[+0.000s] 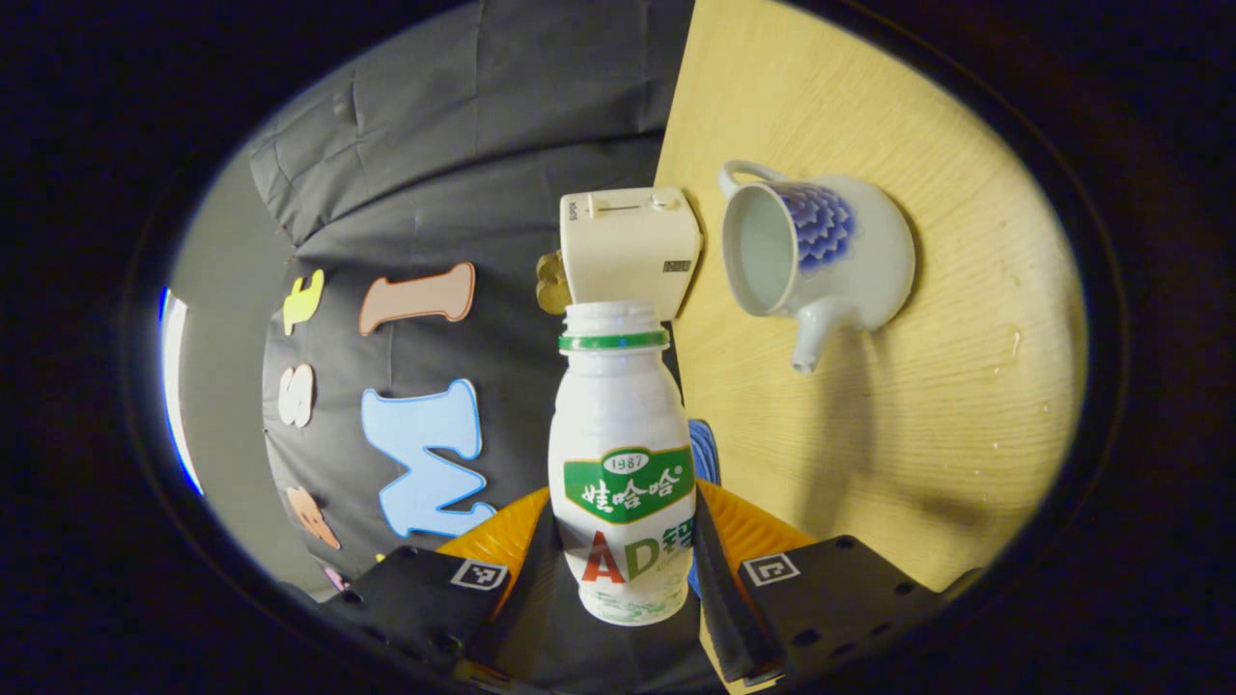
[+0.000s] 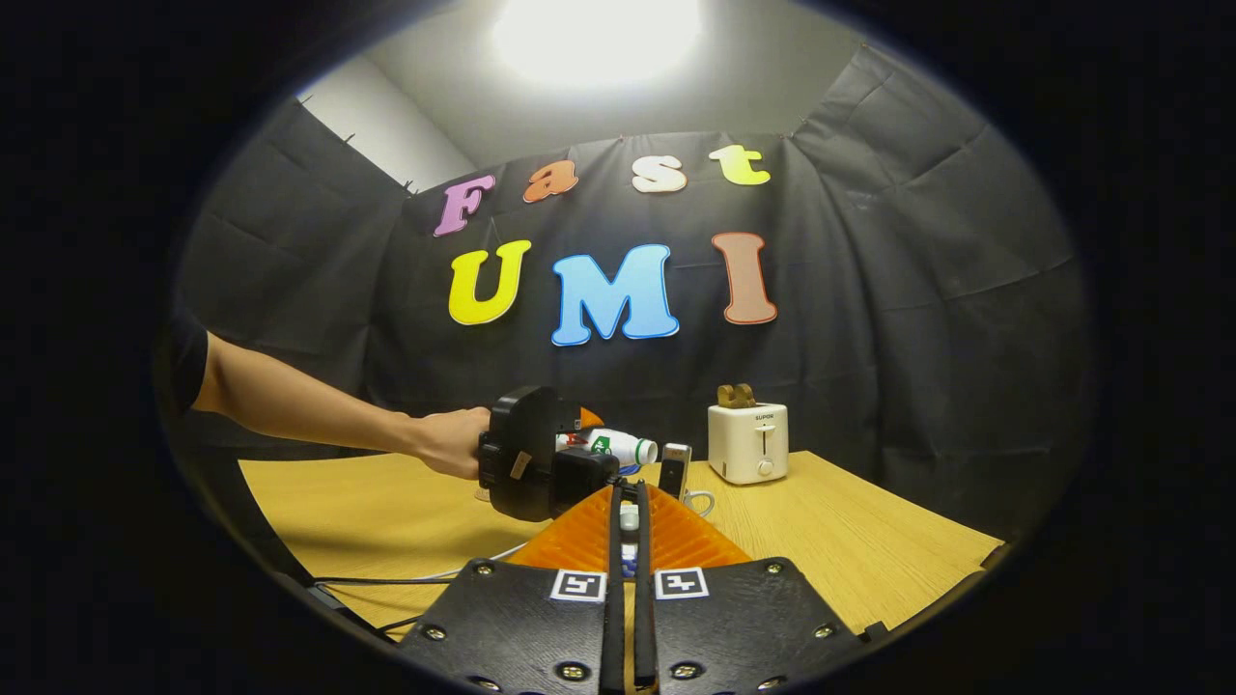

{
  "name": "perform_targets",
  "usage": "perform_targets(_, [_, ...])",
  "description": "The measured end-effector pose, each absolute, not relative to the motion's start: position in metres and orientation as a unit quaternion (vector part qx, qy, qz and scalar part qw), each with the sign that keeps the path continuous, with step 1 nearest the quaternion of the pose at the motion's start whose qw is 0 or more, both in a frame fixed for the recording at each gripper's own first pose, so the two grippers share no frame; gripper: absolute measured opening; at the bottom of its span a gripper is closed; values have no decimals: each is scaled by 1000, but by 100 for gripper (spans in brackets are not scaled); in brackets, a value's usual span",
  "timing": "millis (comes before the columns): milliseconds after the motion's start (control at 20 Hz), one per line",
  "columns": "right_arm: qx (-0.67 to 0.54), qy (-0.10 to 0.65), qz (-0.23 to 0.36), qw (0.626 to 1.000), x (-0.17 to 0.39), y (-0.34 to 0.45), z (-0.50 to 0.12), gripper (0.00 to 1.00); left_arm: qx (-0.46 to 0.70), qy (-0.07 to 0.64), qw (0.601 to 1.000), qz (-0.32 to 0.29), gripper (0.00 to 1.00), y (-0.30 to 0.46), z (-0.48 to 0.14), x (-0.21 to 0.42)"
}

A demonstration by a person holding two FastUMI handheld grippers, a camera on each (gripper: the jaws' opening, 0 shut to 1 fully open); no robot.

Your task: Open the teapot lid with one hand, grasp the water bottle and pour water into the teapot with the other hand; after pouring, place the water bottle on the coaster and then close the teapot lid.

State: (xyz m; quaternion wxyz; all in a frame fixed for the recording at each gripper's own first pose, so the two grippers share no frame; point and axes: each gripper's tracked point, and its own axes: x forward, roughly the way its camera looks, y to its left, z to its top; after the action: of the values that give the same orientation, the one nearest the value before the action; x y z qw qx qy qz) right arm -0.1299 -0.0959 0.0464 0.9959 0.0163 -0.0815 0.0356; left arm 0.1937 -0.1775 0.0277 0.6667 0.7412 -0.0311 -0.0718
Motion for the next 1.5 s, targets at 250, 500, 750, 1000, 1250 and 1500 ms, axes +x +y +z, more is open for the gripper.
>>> perform_targets(250, [17,-82,35,996,-130,-97,48,4,758,-39,647,-67,74,-178,30,195])
perform_targets(500, [20,-83,37,996,-130,-97,49,4,767,-44,637,-64,74,-180,32,194])
perform_targets(750, [21,-84,36,996,-128,-98,48,4,776,-47,626,-59,74,-179,34,195])
perform_targets(1000, [22,-81,36,996,-128,-98,46,4,785,-55,614,-56,74,-181,36,194])
perform_targets(1250, [20,-84,36,996,-129,-98,48,4,796,-61,599,-54,79,-184,37,195])
perform_targets(1500, [22,-83,36,996,-129,-99,48,4,807,-66,585,-51,78,-185,39,196])
